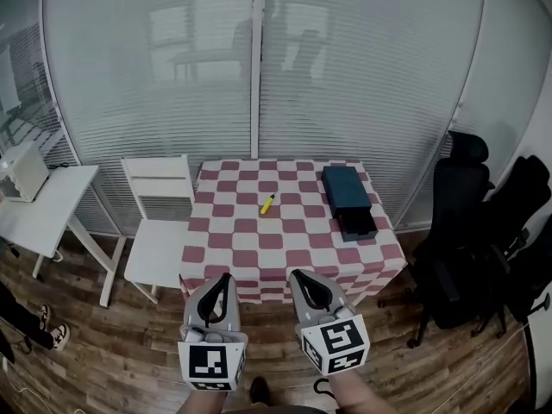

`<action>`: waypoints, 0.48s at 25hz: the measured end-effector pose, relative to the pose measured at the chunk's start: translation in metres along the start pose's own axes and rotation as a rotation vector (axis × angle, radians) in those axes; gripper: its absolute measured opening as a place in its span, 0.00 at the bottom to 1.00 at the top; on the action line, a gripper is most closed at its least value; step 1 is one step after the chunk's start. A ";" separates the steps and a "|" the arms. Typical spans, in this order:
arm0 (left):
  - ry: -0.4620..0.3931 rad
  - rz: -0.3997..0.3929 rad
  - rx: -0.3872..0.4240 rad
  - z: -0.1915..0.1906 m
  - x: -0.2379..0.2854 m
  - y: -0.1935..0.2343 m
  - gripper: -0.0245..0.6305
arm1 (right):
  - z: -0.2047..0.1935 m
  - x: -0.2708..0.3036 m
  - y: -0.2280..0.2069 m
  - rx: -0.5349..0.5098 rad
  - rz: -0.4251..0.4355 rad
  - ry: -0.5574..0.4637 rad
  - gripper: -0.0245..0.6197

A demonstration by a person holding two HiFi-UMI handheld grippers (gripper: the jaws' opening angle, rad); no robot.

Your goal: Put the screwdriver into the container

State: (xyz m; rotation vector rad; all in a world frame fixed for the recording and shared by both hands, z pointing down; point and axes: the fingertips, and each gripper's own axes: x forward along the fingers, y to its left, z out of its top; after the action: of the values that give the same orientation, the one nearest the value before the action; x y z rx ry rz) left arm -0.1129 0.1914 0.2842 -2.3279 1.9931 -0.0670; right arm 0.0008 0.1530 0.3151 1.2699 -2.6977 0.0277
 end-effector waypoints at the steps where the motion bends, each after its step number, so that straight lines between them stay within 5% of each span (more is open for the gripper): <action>1: -0.004 -0.010 0.001 0.000 0.005 0.004 0.04 | 0.002 0.007 -0.001 0.000 -0.007 -0.004 0.08; 12: -0.001 -0.084 0.000 -0.016 0.049 0.022 0.04 | 0.005 0.047 -0.016 0.009 -0.075 -0.001 0.08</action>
State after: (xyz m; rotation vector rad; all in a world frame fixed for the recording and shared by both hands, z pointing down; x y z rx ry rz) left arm -0.1278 0.1388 0.2971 -2.4098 1.8946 -0.0701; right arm -0.0171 0.1067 0.3166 1.3736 -2.6514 0.0306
